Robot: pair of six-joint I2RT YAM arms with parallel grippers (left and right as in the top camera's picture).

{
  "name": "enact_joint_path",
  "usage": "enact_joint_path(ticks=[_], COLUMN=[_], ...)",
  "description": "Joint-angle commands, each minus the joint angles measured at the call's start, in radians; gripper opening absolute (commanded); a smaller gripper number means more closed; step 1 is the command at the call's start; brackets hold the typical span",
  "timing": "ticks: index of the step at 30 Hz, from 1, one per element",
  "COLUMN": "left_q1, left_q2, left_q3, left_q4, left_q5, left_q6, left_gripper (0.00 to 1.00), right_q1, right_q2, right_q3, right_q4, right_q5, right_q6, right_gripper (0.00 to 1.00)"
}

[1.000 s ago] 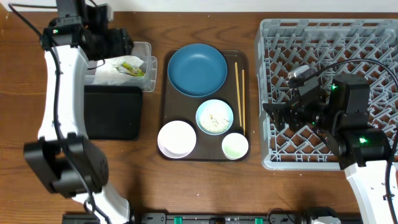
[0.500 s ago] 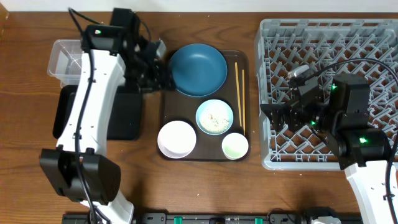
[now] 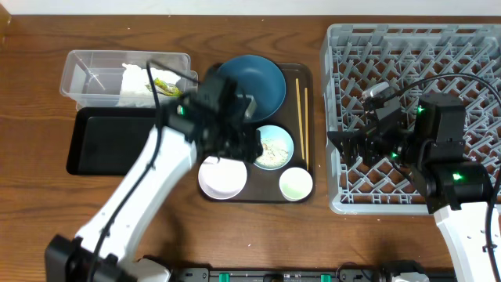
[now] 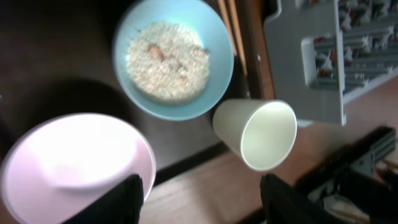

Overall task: Sort waste into correct bins and load items into the dishwasher rack
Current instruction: 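Move the left gripper to the white cup and grasp it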

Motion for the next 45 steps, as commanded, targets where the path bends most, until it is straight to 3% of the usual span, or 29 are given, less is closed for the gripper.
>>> enact_joint_path(ticks=[1,8,17,45], left_q1=[-0.063,-0.169,-0.220,-0.248], left_q2=[-0.027,0.064,0.205,0.177], left_q3=[-0.091,-0.100,-0.100,-0.027], left_q4=[0.078,0.148,0.163,0.175], left_q5=[-0.031,-0.137,-0.106,-0.129], left_q6=[-0.122,-0.170,-0.177,-0.134], left_gripper=[0.63,0.64,0.61,0.60], right_q1=[-0.004,-0.004,-0.004,-0.004], right_q2=[0.001,0.000,0.000,0.001], right_q3=[0.016,0.016,0.016,0.016], right_q4=[0.001,-0.003,-0.013,-0.014], right_q5=[-0.016,-0.016,-0.016,-0.015], right_q6=[0.014,0.019,0.034,0.033], right_gripper=[0.99,0.99,0.99,0.99])
